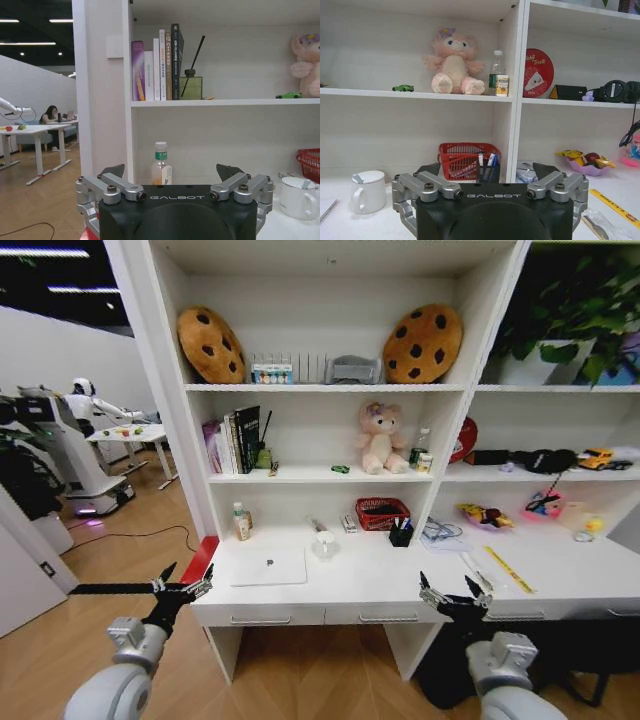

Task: Organize the objects on the table.

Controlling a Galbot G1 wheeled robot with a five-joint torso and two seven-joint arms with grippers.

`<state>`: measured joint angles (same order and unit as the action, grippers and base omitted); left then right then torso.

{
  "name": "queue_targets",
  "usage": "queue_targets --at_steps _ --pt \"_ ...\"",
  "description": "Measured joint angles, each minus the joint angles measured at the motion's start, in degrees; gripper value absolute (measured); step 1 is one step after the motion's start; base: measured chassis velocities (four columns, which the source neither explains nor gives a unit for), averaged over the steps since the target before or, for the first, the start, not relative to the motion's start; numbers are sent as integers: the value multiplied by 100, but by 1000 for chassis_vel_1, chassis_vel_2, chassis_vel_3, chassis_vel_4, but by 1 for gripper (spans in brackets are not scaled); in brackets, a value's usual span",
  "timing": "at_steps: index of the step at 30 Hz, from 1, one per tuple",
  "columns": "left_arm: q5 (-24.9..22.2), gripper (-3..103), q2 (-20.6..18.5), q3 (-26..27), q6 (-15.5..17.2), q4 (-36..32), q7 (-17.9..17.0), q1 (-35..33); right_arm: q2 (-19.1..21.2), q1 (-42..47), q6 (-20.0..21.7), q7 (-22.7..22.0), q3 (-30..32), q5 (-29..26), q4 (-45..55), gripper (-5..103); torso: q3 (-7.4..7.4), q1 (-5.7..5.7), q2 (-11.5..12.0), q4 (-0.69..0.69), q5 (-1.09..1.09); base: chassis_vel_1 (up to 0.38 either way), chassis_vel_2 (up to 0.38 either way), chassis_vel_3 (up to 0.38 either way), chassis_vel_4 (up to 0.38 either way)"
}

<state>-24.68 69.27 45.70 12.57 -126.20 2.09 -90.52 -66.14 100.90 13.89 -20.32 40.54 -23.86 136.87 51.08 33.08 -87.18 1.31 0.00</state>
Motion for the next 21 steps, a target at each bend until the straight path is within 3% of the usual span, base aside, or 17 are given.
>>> queue_targets --at_steps 7,21 --pt "0 100 0 0 0 0 0 0 0 1 0 0 0 0 0 100 0 1 0 0 -1 175 -184 -185 186" --pt "0 100 0 0 0 -1 -1 0 0 3 0 0 0 0 1 100 -2 -6 -2 0 -2 296 -291 -291 286"
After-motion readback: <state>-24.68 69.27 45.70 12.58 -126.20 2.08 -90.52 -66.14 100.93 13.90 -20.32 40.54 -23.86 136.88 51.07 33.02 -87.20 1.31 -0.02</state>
